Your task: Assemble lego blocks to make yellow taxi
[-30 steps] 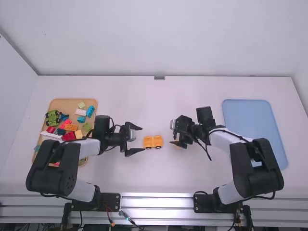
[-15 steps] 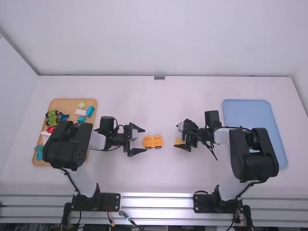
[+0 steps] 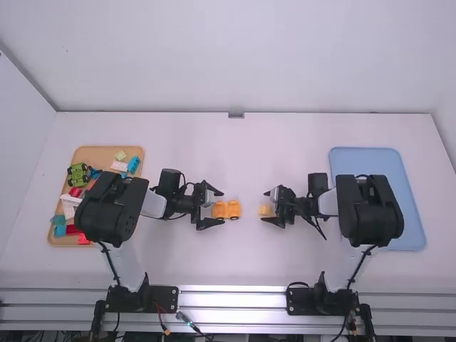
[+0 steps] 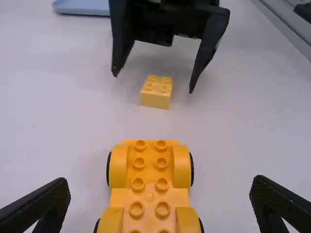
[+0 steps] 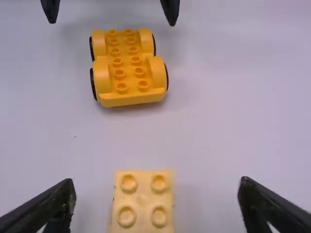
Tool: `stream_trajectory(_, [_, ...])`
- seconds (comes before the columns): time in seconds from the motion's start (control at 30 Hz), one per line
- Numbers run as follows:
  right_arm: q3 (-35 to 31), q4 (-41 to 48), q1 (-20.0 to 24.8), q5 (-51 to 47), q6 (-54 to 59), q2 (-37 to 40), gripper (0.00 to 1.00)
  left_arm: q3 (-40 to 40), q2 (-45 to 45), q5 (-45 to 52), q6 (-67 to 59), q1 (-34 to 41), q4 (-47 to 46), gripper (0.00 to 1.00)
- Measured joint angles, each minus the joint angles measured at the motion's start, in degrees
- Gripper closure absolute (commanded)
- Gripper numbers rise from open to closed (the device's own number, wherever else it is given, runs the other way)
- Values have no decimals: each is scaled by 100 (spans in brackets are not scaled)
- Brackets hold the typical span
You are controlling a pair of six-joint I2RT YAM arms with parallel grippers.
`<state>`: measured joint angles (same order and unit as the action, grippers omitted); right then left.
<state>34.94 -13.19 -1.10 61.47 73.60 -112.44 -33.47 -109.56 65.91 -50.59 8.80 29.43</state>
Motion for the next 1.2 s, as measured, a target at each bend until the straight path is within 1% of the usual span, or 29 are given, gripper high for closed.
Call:
stream_trajectory(0.1, [-57, -142, 7, 52, -59, -129, 40, 0, 0, -15, 0, 0, 0, 1])
stream_trajectory(0.13, [-63, -151, 15, 76, -74, -142, 41, 0, 0, -15, 0, 0, 0, 1])
stream_trajectory(0.2, [-70, -166, 68, 140, -101, -179, 55, 0, 0, -15, 0, 0, 2, 1])
stream_trajectory(0.3, [-68, -168, 162, 190, -125, -188, 61, -2, 0, -15, 0, 0, 2, 1])
stream_trajectory(0.37, [-70, -155, 210, 210, -120, -188, 61, 0, 0, -15, 0, 0, 2, 1])
stream_trajectory(0.53, [-70, -118, 205, 205, -125, -188, 50, 0, 0, -15, 0, 0, 0, 1])
stream_trajectory(0.6, [-70, -120, 142, 203, -125, -188, 49, 0, 0, -15, 0, 0, 0, 1])
stream_trajectory(0.63, [-70, -116, 138, 203, -122, -188, 49, 0, 0, -13, 0, 2, 2, 1])
stream_trajectory(0.73, [-70, -116, 33, 155, -122, -188, 55, 0, 0, -13, 2, 0, 0, 1])
stream_trajectory(0.87, [-70, -118, -7, 125, -136, -188, 59, 0, 0, -15, 2, 0, 0, 1])
stream_trajectory(1.0, [-70, -111, 44, 116, -144, -188, 67, 0, 0, -13, 0, 0, 2, 1])
stream_trajectory(1.1, [-70, -28, 76, 133, -136, -188, 69, 0, 0, -15, 4, 2, 0, 1])
stream_trajectory(1.2, [-70, -2, 72, 138, -125, -188, 67, 0, 0, -15, 0, 0, 2, 1])
